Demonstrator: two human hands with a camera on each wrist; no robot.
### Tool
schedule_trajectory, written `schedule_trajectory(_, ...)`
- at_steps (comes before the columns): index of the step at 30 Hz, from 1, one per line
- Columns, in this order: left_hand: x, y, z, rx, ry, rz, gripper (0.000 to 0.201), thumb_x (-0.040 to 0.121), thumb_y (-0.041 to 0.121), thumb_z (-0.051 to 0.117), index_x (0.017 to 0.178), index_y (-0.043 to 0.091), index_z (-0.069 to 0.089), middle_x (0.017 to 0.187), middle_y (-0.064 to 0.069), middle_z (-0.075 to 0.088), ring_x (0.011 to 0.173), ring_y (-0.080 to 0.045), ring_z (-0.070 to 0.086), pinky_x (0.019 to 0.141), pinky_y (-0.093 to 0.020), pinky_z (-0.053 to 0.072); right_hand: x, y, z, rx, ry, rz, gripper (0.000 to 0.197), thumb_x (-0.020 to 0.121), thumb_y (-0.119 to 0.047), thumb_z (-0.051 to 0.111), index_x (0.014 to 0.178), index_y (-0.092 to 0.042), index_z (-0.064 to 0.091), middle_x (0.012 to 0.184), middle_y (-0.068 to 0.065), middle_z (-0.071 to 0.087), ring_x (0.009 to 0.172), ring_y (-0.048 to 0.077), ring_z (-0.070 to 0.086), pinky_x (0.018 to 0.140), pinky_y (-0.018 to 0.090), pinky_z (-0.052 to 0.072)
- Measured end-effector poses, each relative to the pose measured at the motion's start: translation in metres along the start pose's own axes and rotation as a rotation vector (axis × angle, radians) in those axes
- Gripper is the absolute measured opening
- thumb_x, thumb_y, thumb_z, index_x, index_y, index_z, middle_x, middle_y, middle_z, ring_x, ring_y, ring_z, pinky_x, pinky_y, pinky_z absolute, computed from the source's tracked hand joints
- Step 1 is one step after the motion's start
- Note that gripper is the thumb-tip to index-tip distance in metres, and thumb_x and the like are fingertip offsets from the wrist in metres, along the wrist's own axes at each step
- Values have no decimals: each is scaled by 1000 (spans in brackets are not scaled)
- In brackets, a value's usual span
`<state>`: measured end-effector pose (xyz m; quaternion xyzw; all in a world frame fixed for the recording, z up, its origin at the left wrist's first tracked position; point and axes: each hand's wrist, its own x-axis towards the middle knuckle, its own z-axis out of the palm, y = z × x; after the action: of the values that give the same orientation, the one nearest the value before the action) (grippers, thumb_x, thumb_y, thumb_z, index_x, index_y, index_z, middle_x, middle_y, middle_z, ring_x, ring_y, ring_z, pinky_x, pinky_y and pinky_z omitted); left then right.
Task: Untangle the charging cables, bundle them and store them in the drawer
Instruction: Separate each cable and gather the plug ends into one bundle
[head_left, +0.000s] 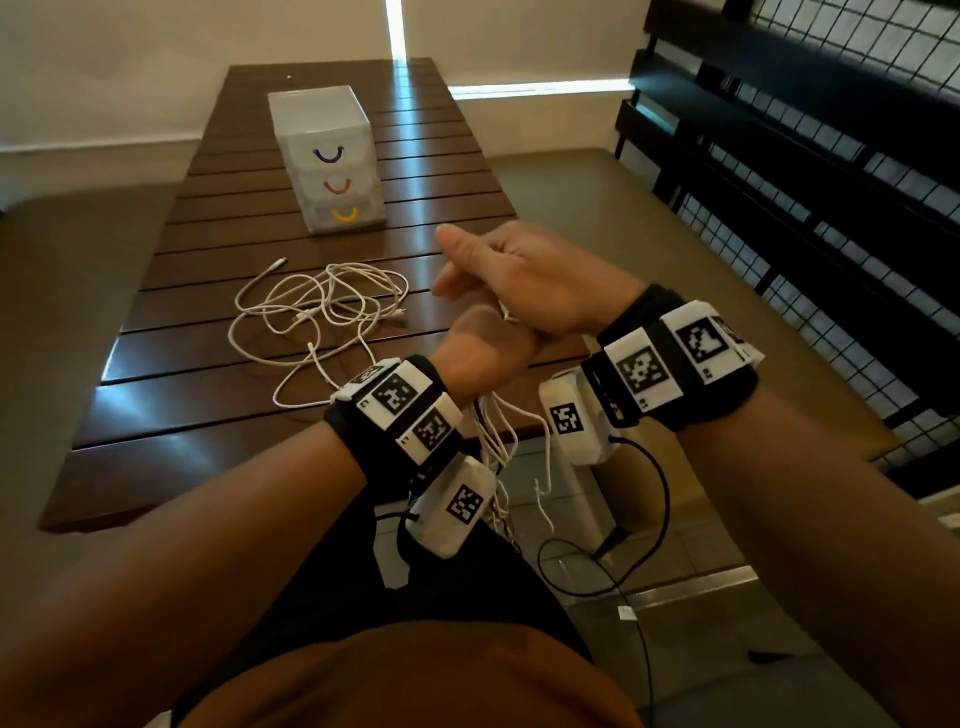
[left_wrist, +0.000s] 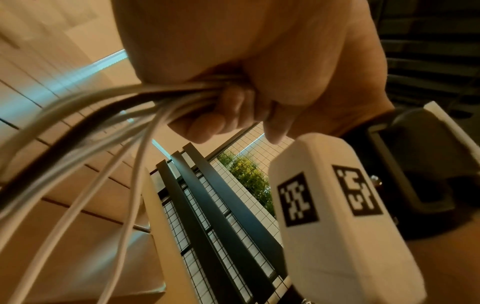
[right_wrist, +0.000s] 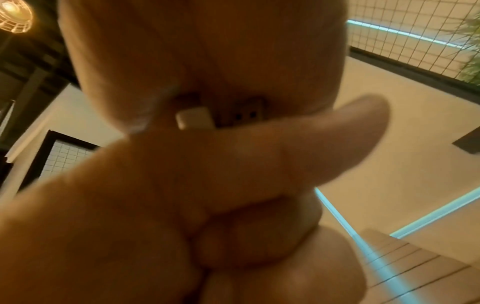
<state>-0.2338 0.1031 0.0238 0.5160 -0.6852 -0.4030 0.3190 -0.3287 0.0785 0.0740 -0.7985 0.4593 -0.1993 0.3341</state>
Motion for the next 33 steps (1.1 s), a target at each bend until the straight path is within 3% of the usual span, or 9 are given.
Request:
schedule_trajectory(3, 5, -9, -6, 41, 3, -147, 35, 99, 17, 45, 129, -1, 50, 118, -24, 58, 118, -35, 54, 81, -30, 44, 9, -3, 8, 59, -69, 10, 57, 98, -56, 30, 93, -21, 75, 97, -7, 73, 93, 3, 67, 98, 38, 48)
schedule_trajectory(6, -8, -23, -18, 141, -94, -194, 39, 103, 10, 38, 140, 0, 34, 117, -19, 53, 134, -16, 39, 83, -12, 33, 17, -6, 18, -1, -47, -18, 56, 97, -58, 31, 87, -26, 76, 91, -13, 72, 90, 0, 66, 94, 36, 49)
schedule_trajectory(9, -3, -27, -29, -50, -13, -190, 40, 98, 5, 46, 135, -10, 39, 90, -6, 57, 94, -27, 62, 59, -18, 41, 29, -13, 32, -27, -18, -39, 55, 99, -54, 30, 88, -25, 75, 87, -14, 70, 87, -2, 64, 89, 29, 48)
schedule_trajectory(12, -19, -43, -43, -150, 58, -199, 38, 96, 4, 49, 128, -16, 45, 66, 7, 45, 53, -4, 47, 48, -10, 38, 42, -18, 50, -41, -23, -57, 57, 101, -53, 28, 92, -21, 75, 82, -17, 64, 85, -3, 60, 83, 24, 45)
schedule_trajectory(15, -23, -65, -54, -282, 48, -239, 28, 96, 10, 52, 121, -2, 56, 60, 11, 51, 50, -2, 47, 48, -19, 40, 60, -20, 68, 73, -126, -21, 60, 101, -54, 21, 101, -20, 71, 87, -7, 67, 88, 8, 63, 80, 26, 45)
schedule_trajectory(17, -31, -82, -71, -412, 61, -271, 6, 94, 13, 57, 90, 17, 57, 47, 13, 47, 40, -1, 38, 39, -20, 29, 78, -14, 77, 208, -118, 53, 59, 102, -50, 22, 105, -13, 68, 88, 5, 68, 82, 14, 64, 73, 24, 47)
schedule_trajectory(20, -47, -122, -101, -613, 201, -415, 35, 92, 23, 61, 62, 23, 43, 43, 10, 30, 35, -6, 22, 37, -18, 16, 108, 7, 96, 54, -47, 58, 38, 102, -28, 41, 97, 0, 66, 79, 10, 62, 72, 18, 57, 69, 31, 46)
schedule_trajectory(23, -60, -160, -127, -799, 349, -473, 49, 91, 29, 61, 48, 23, 38, 43, 8, 24, 35, -7, 17, 38, -19, 11, 133, 14, 118, -162, -49, 51, 23, 96, -14, 49, 102, -10, 71, 89, 3, 64, 84, 16, 60, 73, 23, 43)
schedule_trajectory(33, -67, -212, -139, -1140, 538, -475, 45, 94, 25, 57, 60, 23, 29, 40, 9, 20, 29, -4, 17, 31, -15, 16, 214, 19, 149, -687, 17, 202, 28, 88, -24, 59, 114, -14, 66, 119, 14, 63, 108, 36, 60, 87, 40, 50)
